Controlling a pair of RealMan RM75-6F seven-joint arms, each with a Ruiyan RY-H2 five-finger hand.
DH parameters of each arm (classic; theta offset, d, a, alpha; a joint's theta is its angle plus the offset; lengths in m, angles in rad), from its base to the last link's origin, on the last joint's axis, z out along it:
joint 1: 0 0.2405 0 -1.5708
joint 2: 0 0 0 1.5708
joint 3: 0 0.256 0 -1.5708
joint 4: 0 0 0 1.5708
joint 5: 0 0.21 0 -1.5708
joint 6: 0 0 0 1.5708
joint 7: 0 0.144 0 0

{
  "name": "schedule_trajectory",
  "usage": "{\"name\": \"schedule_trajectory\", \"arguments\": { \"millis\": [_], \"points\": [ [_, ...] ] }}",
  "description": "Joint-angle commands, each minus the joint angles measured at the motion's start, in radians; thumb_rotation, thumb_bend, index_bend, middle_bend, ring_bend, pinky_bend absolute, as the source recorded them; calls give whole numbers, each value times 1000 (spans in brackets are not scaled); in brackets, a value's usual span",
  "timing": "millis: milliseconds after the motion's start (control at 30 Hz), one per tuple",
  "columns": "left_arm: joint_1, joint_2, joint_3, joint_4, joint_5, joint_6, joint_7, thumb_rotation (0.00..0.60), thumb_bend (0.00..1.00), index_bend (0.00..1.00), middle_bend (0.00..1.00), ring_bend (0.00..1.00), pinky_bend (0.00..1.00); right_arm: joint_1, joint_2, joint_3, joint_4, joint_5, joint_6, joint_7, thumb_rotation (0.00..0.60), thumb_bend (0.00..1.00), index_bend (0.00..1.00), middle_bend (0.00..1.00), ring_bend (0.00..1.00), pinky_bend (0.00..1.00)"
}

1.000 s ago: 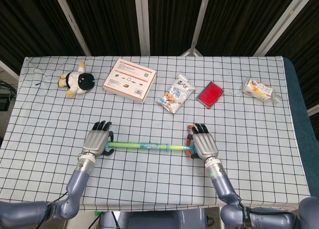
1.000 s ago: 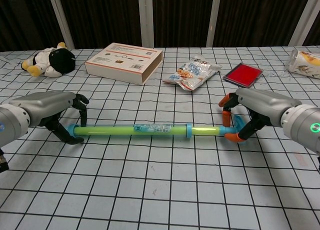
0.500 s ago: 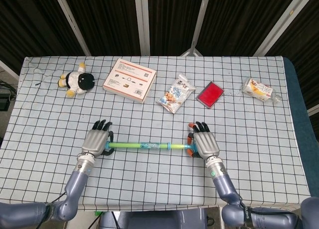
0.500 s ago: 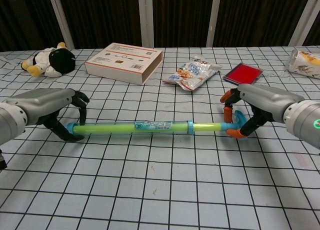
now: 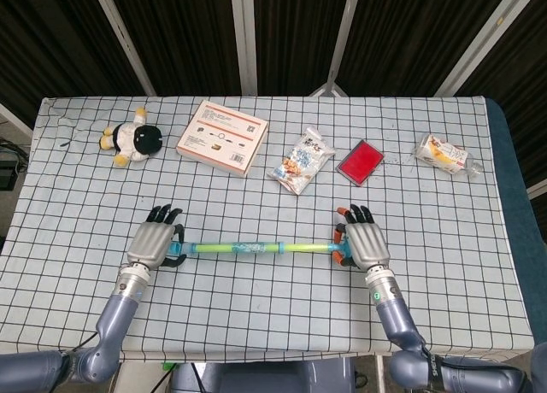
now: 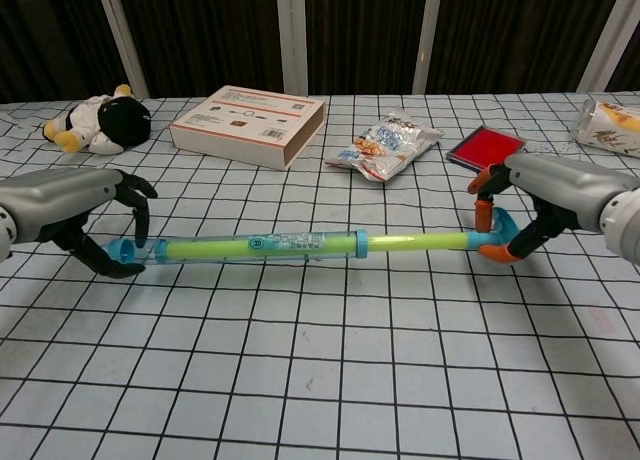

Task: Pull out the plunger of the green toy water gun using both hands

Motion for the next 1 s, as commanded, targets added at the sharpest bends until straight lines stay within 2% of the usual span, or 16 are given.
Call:
{"name": "schedule_trajectory", "arguments": {
  "millis": [33,667,1000],
  "points": [
    [5,19,3,-8,7,-1,-8,600,438,598,105,0,0,-6,11,-2,-2,4,5,-3,600,425,639,191,0,0],
    [36,153,-2,-63,21,-1,-74,600,438,597,102,0,0,-69,133,-5,-63,16,71,5,600,426,638,192,0,0],
    [44,171,-1,-58,22,-8,-94,600,439,597,103,0,0,-88,170,-4,-72,21,73,25,600,426,639,192,0,0]
  ]
}}
